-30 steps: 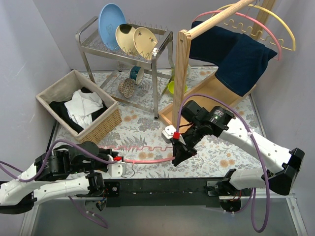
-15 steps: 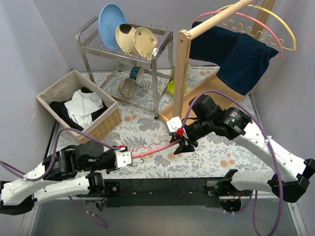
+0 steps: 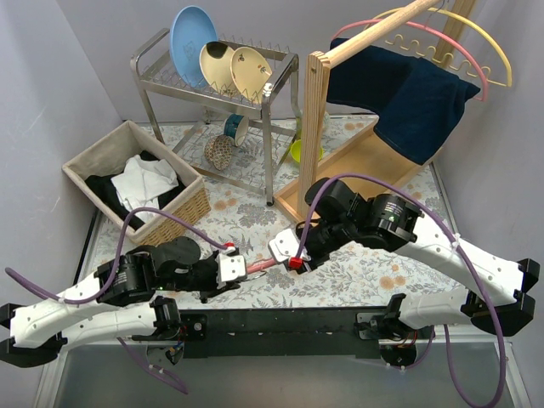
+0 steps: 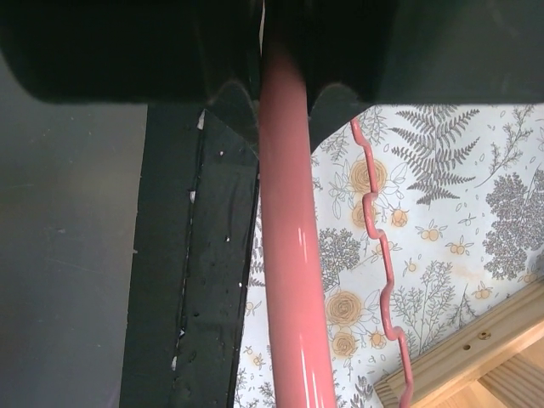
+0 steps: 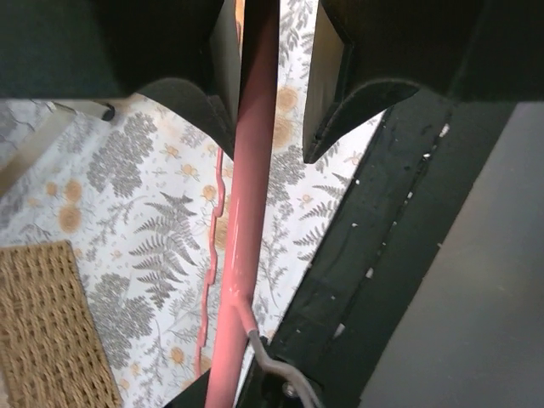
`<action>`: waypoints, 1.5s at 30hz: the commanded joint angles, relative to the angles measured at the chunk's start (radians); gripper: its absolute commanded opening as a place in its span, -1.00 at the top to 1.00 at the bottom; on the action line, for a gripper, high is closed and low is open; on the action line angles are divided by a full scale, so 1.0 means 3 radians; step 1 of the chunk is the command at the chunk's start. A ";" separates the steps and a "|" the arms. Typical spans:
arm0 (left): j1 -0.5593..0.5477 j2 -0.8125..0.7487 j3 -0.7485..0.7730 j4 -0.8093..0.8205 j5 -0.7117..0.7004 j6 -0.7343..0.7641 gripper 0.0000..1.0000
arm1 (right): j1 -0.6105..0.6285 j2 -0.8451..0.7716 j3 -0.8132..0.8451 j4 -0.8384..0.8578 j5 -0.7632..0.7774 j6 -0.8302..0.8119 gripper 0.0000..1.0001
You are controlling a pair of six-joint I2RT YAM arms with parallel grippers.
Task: Place the skirt on the hanger
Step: Pass the hanger from the left arm to the right, then pass the hanger from the right arm to the left
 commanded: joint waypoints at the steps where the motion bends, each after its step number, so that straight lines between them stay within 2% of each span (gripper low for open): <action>1: 0.0018 0.0115 0.0233 0.0380 0.0110 -0.0022 1.00 | 0.0058 -0.0064 0.0178 0.0121 0.0647 -0.0064 0.21; 6: 0.0018 0.0334 0.0279 0.0482 0.0198 -0.0012 1.00 | 0.0063 -0.0172 0.0260 0.0091 0.0787 -0.0135 0.13; 9: 0.0018 0.0549 0.0371 0.0508 0.0213 0.0070 1.00 | 0.0058 -0.0213 0.0250 0.0075 0.0756 -0.0207 0.25; 10: 0.0018 0.0590 0.0397 0.0523 0.0223 0.0091 1.00 | 0.0058 -0.0243 0.0214 0.0075 0.0741 -0.0268 0.44; 12: 0.0018 0.0693 0.0453 0.0533 0.0228 0.0126 1.00 | 0.0058 -0.0284 0.0143 0.0080 0.0715 -0.0314 0.68; 13: 0.0018 0.0713 0.0474 0.0538 0.0213 0.0137 1.00 | 0.0063 -0.0345 0.0051 0.0055 0.0670 -0.0395 0.89; 15: 0.0018 0.0719 0.0494 0.0564 0.0203 0.0142 1.00 | 0.0058 -0.0432 -0.0031 0.0034 0.0628 -0.0442 0.97; 18: 0.0018 0.0586 0.0484 0.0702 0.0029 0.0091 0.24 | -0.0019 -0.0621 -0.0189 0.0009 0.0669 -0.0473 0.97; 20: 0.0018 0.0489 0.0479 0.0814 -0.0088 0.0106 -0.40 | -0.0106 -0.0775 -0.0342 0.0019 0.0557 -0.0442 0.97; 22: 0.0018 0.0381 0.0504 0.0840 -0.0175 0.0162 -0.53 | -0.0284 -0.0908 -0.0445 0.0055 0.0313 -0.0391 0.97; 24: 0.0018 0.0350 0.0545 0.0820 -0.0324 0.0223 -0.74 | -0.0468 -0.0980 -0.0609 0.0146 0.0184 -0.0233 0.97; 28: 0.0018 0.0335 0.0612 0.0763 -0.0385 0.0285 -0.78 | -0.0836 -0.1072 -0.0803 0.0366 -0.0321 0.0160 0.97; 32: 0.0018 0.0391 0.0546 0.0835 -0.0309 0.0341 -0.79 | -0.1454 -0.0985 -0.0967 0.0530 -0.1032 0.0600 0.97; 34: 0.0018 0.0447 0.0489 0.0942 -0.0288 0.0382 -0.79 | -0.1680 -0.0884 -0.1013 0.0531 -0.1511 0.0723 0.97; 37: 0.0018 0.0662 0.0448 0.1059 -0.0365 0.0464 -0.77 | -0.1906 -0.0801 -0.1028 0.0525 -0.1810 0.0775 0.97; 39: 0.0018 0.0841 0.0458 0.1106 -0.0446 0.0510 -0.71 | -0.1921 -0.0811 -0.1059 0.0561 -0.1816 0.0805 0.97; 42: 0.0018 0.0994 0.0453 0.1218 -0.0666 0.0581 -0.51 | -0.1942 -0.0832 -0.1110 0.0587 -0.1811 0.0816 0.97; 44: 0.0018 0.1035 0.0448 0.1275 -0.0773 0.0607 -0.30 | -0.1942 -0.0857 -0.1141 0.0602 -0.1801 0.0811 0.97; 45: 0.0018 0.1041 0.0438 0.1310 -0.0804 0.0602 -0.29 | -0.1947 -0.0862 -0.1146 0.0597 -0.1791 0.0795 0.97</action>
